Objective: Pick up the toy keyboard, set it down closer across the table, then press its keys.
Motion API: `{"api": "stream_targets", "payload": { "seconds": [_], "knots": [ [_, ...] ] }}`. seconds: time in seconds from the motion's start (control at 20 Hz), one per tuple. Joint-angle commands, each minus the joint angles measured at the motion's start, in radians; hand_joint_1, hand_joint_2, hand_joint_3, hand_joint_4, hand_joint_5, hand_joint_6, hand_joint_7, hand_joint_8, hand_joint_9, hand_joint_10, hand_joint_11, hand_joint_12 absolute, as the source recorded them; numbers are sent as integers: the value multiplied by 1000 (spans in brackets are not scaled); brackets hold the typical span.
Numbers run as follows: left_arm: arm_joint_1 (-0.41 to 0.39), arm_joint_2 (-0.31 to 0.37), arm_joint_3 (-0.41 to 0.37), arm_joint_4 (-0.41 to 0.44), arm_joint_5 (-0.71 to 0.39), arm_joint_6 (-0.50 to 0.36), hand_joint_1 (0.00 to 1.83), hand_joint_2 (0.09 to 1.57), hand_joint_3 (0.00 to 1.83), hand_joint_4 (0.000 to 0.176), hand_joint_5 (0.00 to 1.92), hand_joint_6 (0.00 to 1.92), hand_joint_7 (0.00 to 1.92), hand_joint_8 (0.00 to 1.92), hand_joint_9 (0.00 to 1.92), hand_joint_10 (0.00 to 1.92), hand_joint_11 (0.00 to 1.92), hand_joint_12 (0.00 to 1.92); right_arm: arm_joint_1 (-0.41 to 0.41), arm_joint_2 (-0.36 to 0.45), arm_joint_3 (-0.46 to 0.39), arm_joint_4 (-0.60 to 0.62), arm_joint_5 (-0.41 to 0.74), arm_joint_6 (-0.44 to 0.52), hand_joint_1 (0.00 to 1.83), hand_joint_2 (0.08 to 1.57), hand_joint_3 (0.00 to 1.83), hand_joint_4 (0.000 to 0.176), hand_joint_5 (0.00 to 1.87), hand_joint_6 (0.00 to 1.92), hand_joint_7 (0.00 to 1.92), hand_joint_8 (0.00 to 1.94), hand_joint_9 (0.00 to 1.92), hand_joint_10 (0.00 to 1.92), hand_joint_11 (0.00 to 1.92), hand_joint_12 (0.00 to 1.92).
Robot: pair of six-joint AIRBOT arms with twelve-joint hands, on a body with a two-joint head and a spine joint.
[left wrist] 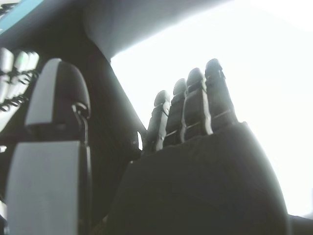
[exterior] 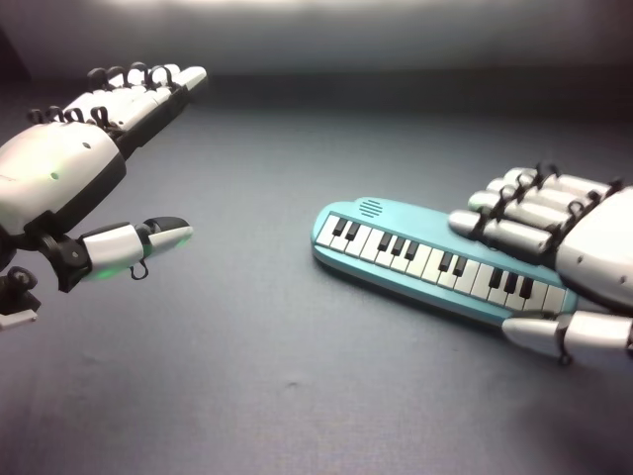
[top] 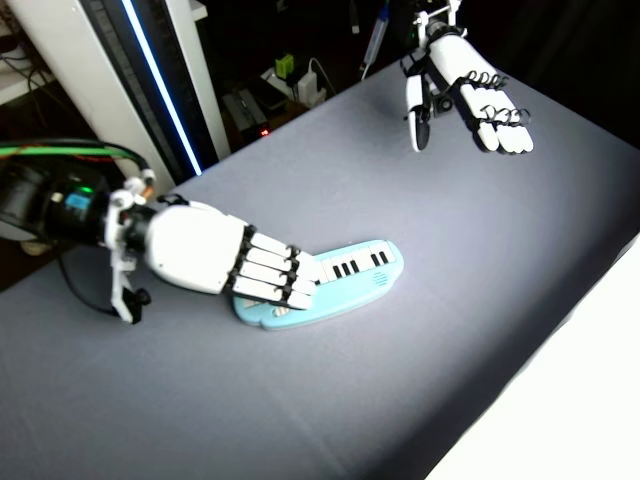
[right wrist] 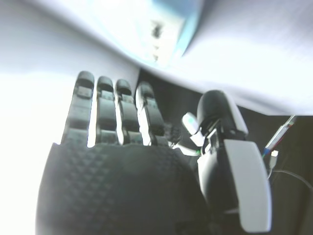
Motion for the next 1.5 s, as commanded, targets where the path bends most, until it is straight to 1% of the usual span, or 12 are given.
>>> {"api": "stream_targets", "payload": {
  "seconds": [0.0, 0.3, 0.35, 0.5, 0.75, 0.8, 1.1, 1.2, 1.25, 1.3, 1.4, 1.45],
  "knots": [
    [-3, 7, 0, -6, -135, -1, 1002, 1191, 6, 61, 0, 0, 0, 0, 0, 0, 0, 0, -2, 6, -8, -5, 127, -3, 195, 1354, 6, 0, 0, 0, 0, 0, 0, 0, 0, 0],
    [2, 10, -2, -11, -139, -1, 1008, 1203, 5, 54, 0, 0, 0, 0, 0, 0, 0, 0, -74, 22, -10, 12, 95, -3, 156, 1366, 2, 0, 450, 37, 28, 6, 0, 0, 0, 0],
    [2, 10, -3, -11, -139, -1, 983, 1205, 5, 68, 0, 0, 0, 0, 0, 0, 0, 0, -79, 15, -4, 16, 84, -3, 164, 1377, 1, 0, 516, 27, 57, 4, 0, 0, 0, 0],
    [2, 10, -3, -11, -140, -1, 978, 1207, 3, 47, 0, 0, 0, 0, 0, 0, 0, 0, -82, 10, 2, 21, 75, -3, 173, 1366, 0, 2, 673, 27, 141, 7, 0, 0, 0, 0],
    [4, 10, -5, -11, -147, -1, 976, 1214, 4, 73, 0, 0, 0, 0, 0, 0, 0, 0, -82, 39, -19, 25, 131, -3, 174, 1370, 0, 0, 143, 0, 1, 0, 0, 0, 0, 0],
    [4, 10, -6, -11, -150, -1, 973, 1213, 3, 59, 0, 0, 0, 0, 0, 0, 0, 0, -82, 49, -26, 26, 149, -3, 236, 1369, 0, 0, 28, 0, 0, 0, 0, 0, 0, 0],
    [25, 30, -31, -12, -225, -1, 661, 1274, 22, 63, 0, 0, 0, 0, 0, 0, 0, 0, -104, 142, -110, 45, 376, -2, 214, 1347, 0, 1, 0, 0, 0, 0, 0, 0, 0, 0],
    [37, 41, -44, -16, -266, -1, 521, 1313, 26, 64, 0, 0, 0, 0, 0, 0, 0, 0, -129, 161, -123, 64, 446, 9, 207, 1366, 3, 45, 0, 0, 0, 0, 0, 0, 0, 0],
    [44, 49, -51, -20, -286, -1, 412, 1329, 27, 43, 0, 0, 0, 0, 0, 0, 0, 0, -143, 171, -129, 73, 485, 17, 178, 1372, 5, 93, 0, 0, 0, 0, 0, 0, 0, 0],
    [53, 59, -58, -24, -310, -1, 326, 1342, 26, 47, 0, 0, 0, 0, 0, 0, 0, 0, -163, 183, -138, 84, 530, 24, 140, 1366, 2, 133, 0, 0, 0, 0, 0, 0, 0, 0],
    [66, 73, -74, -35, -357, 7, 331, 1370, 18, 60, 0, 0, 0, 0, 0, 0, 0, 0, -207, 206, -160, 110, 629, 34, 170, 1345, 0, 160, 0, 0, 0, 0, 0, 0, 0, 0],
    [74, 80, -81, -41, -387, 9, 323, 1381, 16, 91, 0, 0, 0, 0, 0, 0, 0, 0, -234, 217, -167, 123, 677, 46, 233, 1372, 3, 116, 0, 0, 0, 0, 0, 0, 0, 0]
  ]
}}
